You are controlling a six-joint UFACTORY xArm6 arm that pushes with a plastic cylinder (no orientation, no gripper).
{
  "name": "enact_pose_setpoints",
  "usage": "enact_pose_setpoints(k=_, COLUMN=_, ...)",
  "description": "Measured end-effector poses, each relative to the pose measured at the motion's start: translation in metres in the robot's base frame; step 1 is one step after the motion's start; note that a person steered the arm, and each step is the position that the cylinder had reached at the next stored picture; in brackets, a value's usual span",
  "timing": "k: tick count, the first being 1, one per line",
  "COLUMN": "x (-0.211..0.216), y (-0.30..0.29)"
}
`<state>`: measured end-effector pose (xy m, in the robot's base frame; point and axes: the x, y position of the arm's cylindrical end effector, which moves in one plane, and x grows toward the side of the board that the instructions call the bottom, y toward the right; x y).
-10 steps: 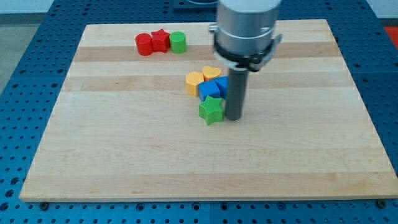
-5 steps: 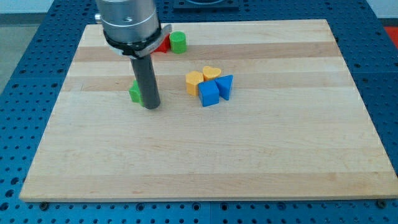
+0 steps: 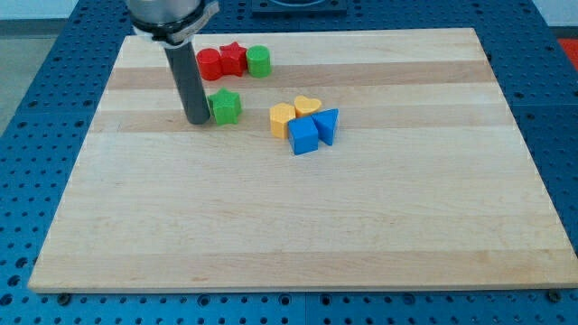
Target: Push the green star into green circle
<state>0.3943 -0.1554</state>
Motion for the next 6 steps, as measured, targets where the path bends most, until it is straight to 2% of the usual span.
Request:
enact_pose_setpoints(k=1, x=0.024, y=0.009)
enact_pose_setpoints(k=2, x=-0.009, y=0.033)
enact_pose_setpoints(k=4, x=-0.079, y=0.036)
enact_pose_setpoints(k=5, x=-0.074, y=0.033)
enact_pose_setpoints(k=6, x=-0.029, y=0.017)
